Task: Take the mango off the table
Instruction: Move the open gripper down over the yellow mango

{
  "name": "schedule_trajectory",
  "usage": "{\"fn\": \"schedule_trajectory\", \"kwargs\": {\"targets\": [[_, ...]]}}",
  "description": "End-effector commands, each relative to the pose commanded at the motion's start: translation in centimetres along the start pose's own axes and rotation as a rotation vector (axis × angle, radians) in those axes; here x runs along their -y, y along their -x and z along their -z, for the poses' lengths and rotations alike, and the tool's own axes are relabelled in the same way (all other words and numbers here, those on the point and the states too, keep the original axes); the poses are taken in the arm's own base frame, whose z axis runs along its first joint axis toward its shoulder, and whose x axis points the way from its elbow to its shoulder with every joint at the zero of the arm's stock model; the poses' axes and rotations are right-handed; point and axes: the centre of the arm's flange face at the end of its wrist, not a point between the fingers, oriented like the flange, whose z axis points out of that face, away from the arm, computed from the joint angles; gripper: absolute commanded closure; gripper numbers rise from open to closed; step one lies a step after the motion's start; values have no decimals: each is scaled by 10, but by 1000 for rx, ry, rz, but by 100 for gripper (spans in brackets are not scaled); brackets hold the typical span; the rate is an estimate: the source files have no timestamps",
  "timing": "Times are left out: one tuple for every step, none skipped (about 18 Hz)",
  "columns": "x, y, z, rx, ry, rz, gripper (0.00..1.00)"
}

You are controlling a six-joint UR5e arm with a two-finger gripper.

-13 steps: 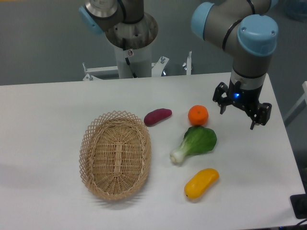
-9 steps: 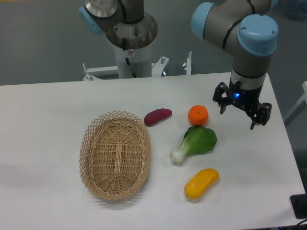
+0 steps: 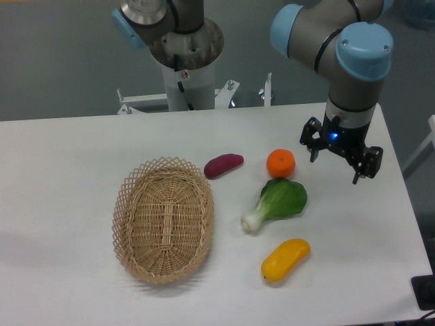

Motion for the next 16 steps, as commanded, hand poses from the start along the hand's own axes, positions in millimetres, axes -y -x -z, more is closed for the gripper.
{"fn": "schedule_trajectory", "kwargs": {"targets": [[2,2,-4,-6,-5,-1,0],[6,2,-9,-5,-16,-4,0],[11,2,-13,8,-18,-14,0],[19,1,-24,14,-22,-25,0],[26,1,-32,22,-25,-35,0],[31,0,-41,21,-27,-46,0],[36,1,-49,25,-30,-54,0],[42,2,-57,24,-32,-61,0],[49,2,-67,26,-36,-70,0],[55,2,-75,32,-42,-63,0],[60,3,-81,38,-57,-29,0],[64,4,-87,38,-91,11,0],[68,4,-94,35,-124,36,0],[70,5,-101,32,-138,42,0],[71,8,-110,34,-141,36,0],[75,9,-119,39,-147,27,0]]}}
